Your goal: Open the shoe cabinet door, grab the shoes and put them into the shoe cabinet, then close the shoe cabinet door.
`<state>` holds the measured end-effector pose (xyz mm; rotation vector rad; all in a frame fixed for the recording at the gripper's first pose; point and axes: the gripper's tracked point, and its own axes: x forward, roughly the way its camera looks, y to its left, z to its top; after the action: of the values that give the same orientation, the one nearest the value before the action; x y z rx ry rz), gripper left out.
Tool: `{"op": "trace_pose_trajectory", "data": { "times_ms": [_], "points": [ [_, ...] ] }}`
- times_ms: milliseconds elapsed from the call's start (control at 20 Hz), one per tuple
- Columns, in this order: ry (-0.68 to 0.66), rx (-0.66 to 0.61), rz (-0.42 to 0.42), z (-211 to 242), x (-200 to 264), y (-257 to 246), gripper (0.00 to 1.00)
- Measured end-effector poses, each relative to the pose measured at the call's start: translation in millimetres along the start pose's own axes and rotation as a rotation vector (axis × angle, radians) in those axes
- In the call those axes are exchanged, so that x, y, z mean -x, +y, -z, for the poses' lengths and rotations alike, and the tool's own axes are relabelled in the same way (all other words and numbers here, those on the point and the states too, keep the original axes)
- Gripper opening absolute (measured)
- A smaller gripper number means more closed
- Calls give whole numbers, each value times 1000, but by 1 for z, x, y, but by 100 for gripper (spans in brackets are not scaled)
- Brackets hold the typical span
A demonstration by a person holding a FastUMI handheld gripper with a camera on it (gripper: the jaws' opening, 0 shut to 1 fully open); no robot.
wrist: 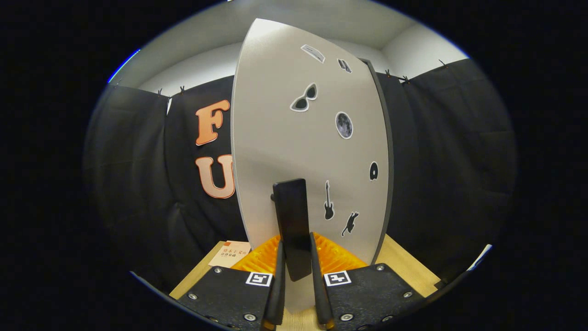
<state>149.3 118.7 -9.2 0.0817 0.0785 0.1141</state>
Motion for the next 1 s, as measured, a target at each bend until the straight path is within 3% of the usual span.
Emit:
{"op": "trace_pose_trajectory", "data": {
  "times_ms": [1000],
  "points": [
    [-21,-55,158,3,43,-87,26]
  ]
}}
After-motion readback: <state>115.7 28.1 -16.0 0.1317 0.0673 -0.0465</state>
